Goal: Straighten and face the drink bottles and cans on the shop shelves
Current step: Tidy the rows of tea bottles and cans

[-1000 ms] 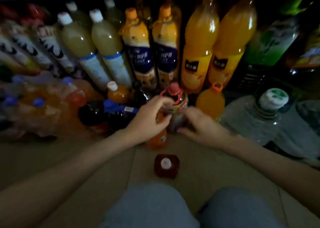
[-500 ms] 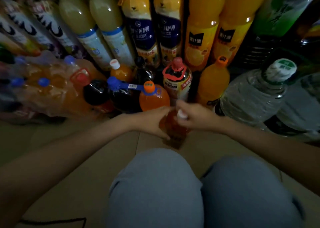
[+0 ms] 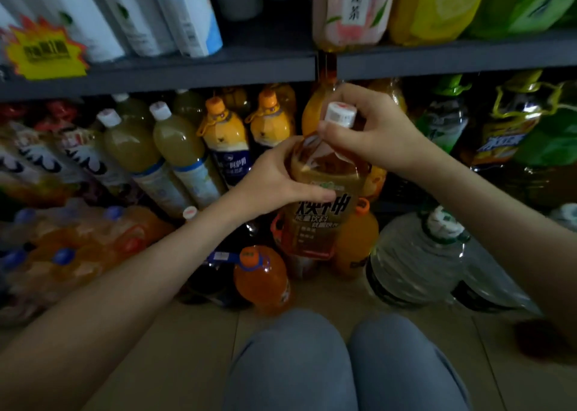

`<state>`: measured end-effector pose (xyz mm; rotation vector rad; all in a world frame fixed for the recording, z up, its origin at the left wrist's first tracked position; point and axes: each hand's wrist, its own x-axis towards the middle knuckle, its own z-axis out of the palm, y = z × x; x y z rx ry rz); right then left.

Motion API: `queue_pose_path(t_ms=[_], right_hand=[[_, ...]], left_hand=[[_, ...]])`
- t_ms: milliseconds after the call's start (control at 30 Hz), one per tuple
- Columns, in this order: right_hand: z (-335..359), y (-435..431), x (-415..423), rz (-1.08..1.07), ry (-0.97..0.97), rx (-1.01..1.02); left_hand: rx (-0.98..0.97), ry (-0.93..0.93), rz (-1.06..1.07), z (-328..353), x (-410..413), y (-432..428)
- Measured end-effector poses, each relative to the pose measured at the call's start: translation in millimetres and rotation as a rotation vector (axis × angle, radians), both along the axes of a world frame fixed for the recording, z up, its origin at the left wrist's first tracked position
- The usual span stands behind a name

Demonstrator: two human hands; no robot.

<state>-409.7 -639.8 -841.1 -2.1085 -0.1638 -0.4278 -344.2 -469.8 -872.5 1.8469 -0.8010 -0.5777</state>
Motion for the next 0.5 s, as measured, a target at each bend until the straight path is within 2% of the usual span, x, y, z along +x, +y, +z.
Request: queue_pose_path(t_ms=[167, 300, 500], right_hand=[[39.3, -1.6, 15.4, -0.097, -0.031, 0.004], [62.5, 0.8, 12.2, -0.167, -0.102, -0.048], [100.5, 11.5, 5.7, -0.056, -0.097, -0.133]], left_hand=[[-0.062, -0.037, 0.138, 35.2, 5.9, -5.1], [-0.192, -0.002, 0.218, 64.0, 5.0, 0.2], [-0.440, -0.079, 0.335, 131.7, 16.2, 7.4]])
